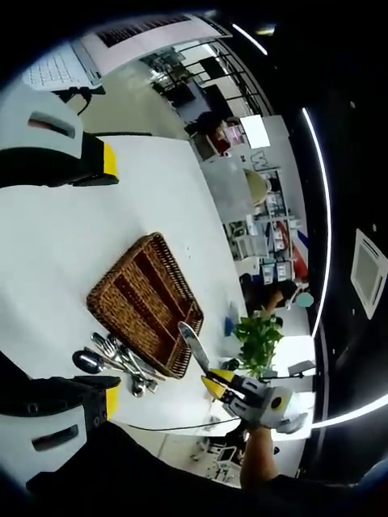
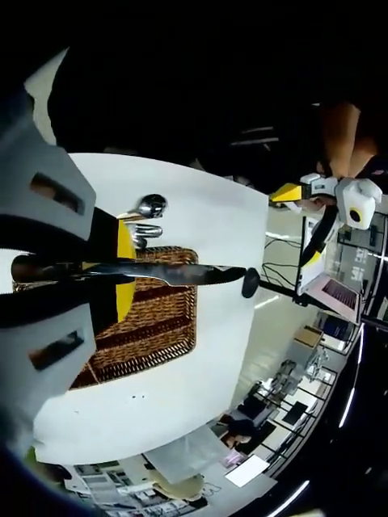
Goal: Arrange the knives, forks, and spoons in their matching storage slots by inserting each utensil handle-first until every utensil is classified and aligned in the correct compartment
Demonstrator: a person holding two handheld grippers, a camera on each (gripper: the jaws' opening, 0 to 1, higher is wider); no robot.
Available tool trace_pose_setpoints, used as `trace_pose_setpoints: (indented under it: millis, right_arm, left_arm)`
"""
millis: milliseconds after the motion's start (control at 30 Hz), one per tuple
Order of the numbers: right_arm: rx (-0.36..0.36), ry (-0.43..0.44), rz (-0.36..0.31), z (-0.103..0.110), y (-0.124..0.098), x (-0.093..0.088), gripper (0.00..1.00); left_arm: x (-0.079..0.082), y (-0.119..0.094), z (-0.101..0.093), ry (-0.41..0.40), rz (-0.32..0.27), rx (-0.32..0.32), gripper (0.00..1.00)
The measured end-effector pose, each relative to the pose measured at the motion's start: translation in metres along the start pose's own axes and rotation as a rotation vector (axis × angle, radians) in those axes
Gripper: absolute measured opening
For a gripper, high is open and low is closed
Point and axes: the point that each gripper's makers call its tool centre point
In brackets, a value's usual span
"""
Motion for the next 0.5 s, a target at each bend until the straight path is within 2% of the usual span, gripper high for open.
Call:
trace_pose_setpoints:
  millis: [500]
  right_arm:
    - [-0.056, -0.06, 0.012, -0.044, -0.004, 0.005, 0.03]
  left_arm:
    - [0.0, 0.002, -0.004, -0.001, -0.007, -0.017, 0.99]
Point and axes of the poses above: the point that each gripper's makers call its tool centre point, and the gripper's own axes: y roughly forward along the fingers, z roughly to its left, x roughly out of its top, and after that the axes turned 5 degrees about -y, right-handed
